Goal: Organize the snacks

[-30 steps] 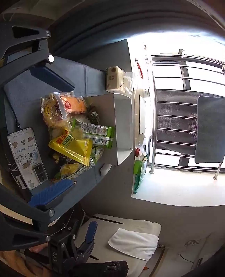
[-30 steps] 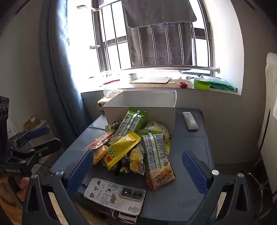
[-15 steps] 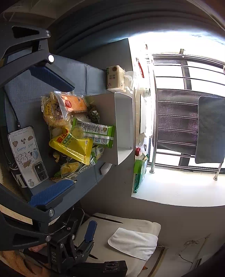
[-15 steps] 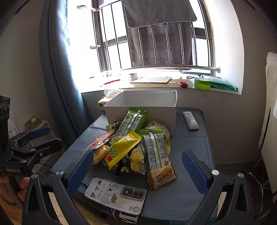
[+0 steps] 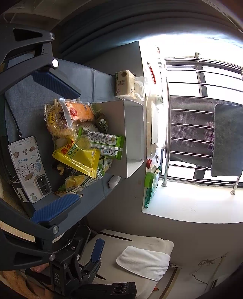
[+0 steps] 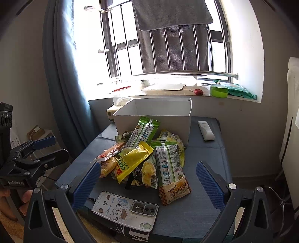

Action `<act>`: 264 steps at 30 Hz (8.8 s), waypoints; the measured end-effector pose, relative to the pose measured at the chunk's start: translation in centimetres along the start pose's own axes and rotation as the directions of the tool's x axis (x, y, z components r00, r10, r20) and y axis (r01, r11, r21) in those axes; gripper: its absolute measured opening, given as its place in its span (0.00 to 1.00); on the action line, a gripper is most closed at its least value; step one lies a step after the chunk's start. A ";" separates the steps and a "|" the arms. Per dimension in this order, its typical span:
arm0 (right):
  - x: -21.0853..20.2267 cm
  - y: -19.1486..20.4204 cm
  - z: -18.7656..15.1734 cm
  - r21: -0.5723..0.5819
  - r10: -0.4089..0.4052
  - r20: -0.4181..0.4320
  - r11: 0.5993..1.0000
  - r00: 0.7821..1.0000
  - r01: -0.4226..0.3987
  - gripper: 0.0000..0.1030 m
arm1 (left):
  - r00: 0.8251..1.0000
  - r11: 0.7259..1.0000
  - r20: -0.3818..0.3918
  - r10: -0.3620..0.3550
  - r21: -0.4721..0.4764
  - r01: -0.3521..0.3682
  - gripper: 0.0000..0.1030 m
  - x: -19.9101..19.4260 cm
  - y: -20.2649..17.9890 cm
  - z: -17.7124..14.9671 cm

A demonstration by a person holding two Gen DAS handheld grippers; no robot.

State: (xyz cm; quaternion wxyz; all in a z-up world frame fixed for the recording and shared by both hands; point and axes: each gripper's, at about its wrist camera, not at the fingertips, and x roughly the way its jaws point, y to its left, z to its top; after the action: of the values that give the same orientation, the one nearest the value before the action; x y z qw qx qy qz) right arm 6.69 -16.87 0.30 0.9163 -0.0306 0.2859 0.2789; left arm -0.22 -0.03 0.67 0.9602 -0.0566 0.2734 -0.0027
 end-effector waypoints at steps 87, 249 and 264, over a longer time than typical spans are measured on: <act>2.0 -4.0 -2.7 0.104 -0.033 -0.080 0.994 0.996 0.041 1.00 | 0.970 0.983 -0.240 -0.028 0.167 0.070 0.40 14.0 0.5 -2.0; 5.8 -5.7 -3.8 0.074 0.151 -0.125 0.987 0.981 -0.142 0.61 | 0.962 0.984 -0.249 -0.113 -0.162 0.073 0.56 10.3 10.0 -1.9; 18.5 -8.4 13.3 0.231 0.106 -0.029 0.968 0.994 -0.096 0.61 | 0.992 0.979 -0.067 -0.108 -0.180 0.094 0.56 21.7 9.8 14.6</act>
State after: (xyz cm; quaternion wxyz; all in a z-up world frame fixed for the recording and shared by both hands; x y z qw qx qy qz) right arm 30.46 -11.90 0.48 0.8922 0.0844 0.3360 0.2898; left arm 25.66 10.48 0.56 0.9389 -0.1549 0.3059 -0.0294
